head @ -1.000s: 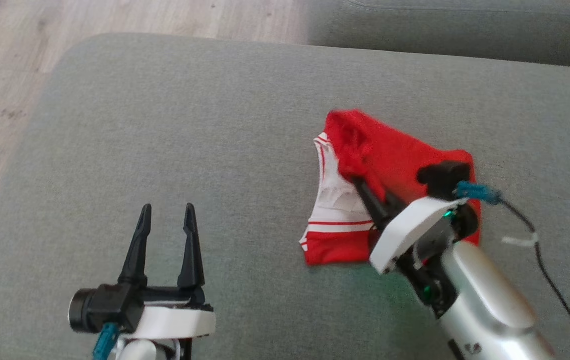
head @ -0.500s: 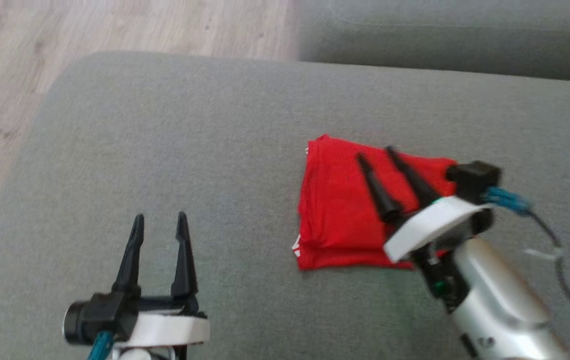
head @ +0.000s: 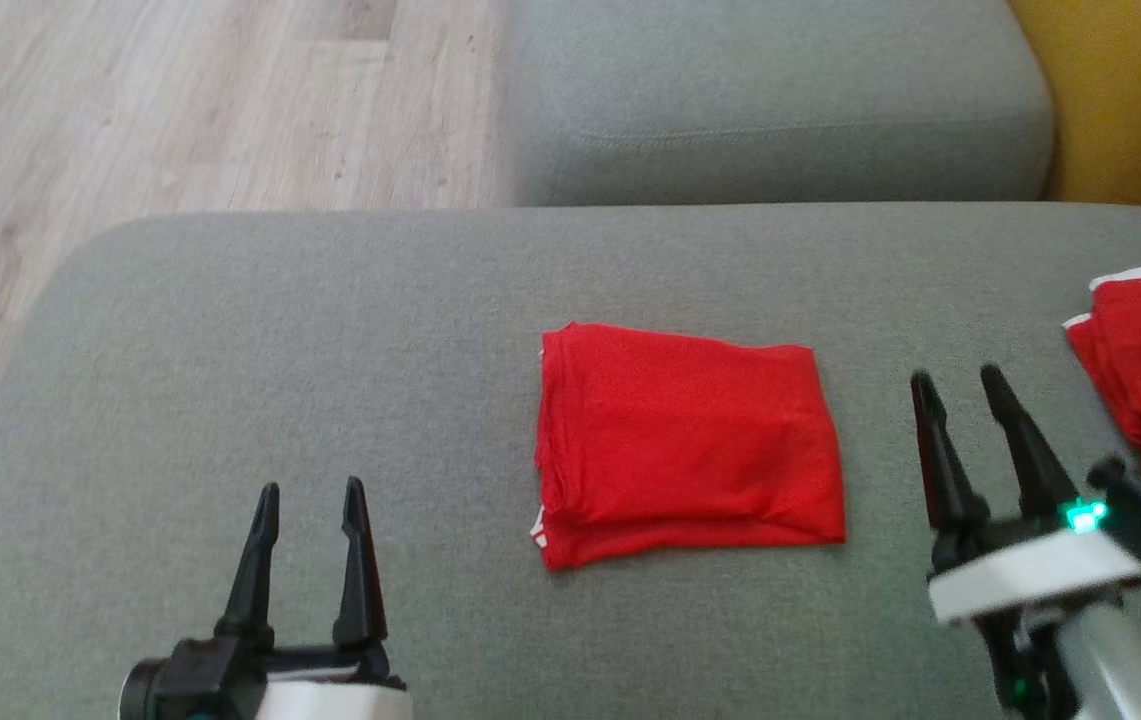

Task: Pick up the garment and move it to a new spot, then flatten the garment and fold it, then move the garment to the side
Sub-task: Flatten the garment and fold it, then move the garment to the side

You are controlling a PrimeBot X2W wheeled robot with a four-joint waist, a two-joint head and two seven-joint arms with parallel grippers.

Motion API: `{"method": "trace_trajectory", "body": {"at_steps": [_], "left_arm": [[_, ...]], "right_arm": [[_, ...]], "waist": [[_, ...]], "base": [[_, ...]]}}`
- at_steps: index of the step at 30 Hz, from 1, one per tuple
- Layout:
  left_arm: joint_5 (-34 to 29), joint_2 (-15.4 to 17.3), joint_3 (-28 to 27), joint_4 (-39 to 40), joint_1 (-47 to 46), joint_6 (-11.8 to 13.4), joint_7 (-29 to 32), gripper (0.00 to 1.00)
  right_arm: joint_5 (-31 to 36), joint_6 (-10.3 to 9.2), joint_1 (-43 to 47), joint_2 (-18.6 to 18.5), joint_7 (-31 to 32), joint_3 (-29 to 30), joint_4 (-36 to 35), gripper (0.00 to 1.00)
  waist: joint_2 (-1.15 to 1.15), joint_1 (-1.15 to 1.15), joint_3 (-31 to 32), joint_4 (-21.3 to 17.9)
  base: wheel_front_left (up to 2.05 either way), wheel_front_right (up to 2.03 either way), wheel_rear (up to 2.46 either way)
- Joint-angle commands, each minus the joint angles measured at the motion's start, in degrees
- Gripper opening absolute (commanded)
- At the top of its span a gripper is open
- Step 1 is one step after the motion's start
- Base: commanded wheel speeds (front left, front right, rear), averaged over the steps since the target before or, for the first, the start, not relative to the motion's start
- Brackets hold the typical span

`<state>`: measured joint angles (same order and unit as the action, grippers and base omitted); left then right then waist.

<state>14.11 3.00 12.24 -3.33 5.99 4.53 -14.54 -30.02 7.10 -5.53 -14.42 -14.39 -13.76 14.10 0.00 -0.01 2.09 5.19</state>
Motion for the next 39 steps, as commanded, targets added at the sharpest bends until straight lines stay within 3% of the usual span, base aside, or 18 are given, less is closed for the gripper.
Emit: {"method": "trace_trajectory", "body": {"at_steps": [1,8,12,39], "left_arm": [[-0.36,-0.13,-2.14,2.26,-0.92,0.22,-0.46,1.00],[-3.27,-0.13,-2.22,2.80,2.81,0.71,-0.46,1.00],[-4.70,-0.13,-2.46,2.54,3.63,0.57,-0.46,1.00],[-5.70,-0.13,-1.65,0.25,3.77,0.36,-0.46,1.00]], "right_arm": [[1.84,0.39,0.30,0.14,-0.58,-0.21,-2.56,1.00],[11.64,0.39,8.19,3.22,-0.60,3.07,-3.82,1.00],[13.87,0.39,9.42,4.79,-0.60,4.00,-3.45,1.00],[15.66,0.39,9.19,6.03,-0.61,5.03,0.34,1.00]], "waist": [[0.00,0.01,0.72,-0.60],[0.00,0.01,2.53,-1.34],[0.00,0.01,2.77,-1.36],[0.00,0.01,2.40,-1.87]], "base": [[0.00,0.00,0.00],[0.00,0.00,0.00],[0.00,0.00,0.00],[0.00,0.00,0.00]]}}
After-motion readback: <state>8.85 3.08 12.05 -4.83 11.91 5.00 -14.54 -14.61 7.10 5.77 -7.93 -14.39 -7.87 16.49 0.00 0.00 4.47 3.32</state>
